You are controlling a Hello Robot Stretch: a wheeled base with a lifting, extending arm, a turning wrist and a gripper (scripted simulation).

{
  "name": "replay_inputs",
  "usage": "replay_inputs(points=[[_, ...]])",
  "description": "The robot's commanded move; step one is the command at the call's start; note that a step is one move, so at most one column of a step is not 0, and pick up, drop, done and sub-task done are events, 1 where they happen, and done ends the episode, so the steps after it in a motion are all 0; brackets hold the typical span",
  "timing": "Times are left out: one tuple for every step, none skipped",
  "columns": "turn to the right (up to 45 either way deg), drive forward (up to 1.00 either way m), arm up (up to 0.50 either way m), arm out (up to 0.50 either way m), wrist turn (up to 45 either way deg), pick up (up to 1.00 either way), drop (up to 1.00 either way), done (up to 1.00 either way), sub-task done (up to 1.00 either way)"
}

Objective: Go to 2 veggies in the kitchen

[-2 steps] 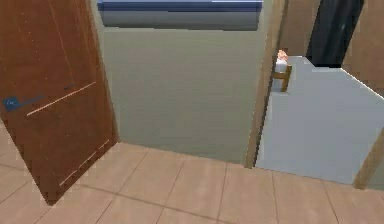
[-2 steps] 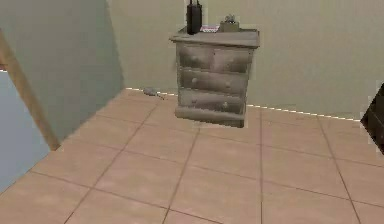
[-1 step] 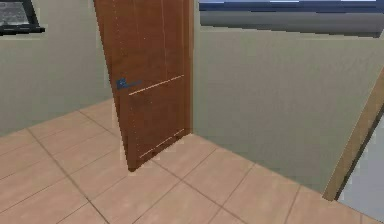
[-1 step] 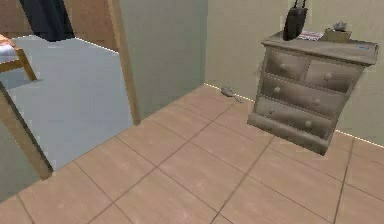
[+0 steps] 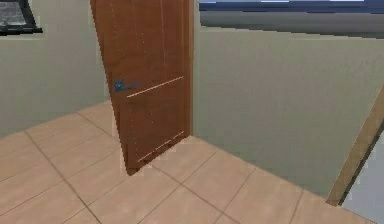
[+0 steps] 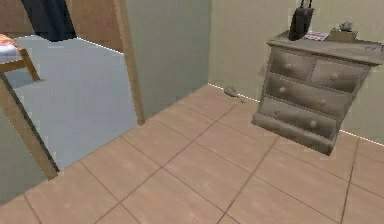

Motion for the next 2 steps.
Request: replay_inputs(points=[[-42.0, 0.00, 0.00, 0.00, 0.0, 0.00, 0.00, 0.00, 0.00], [0.0, 1.00, 0.00, 0.00, 0.0, 0.00, 0.00, 0.00, 0.00]])
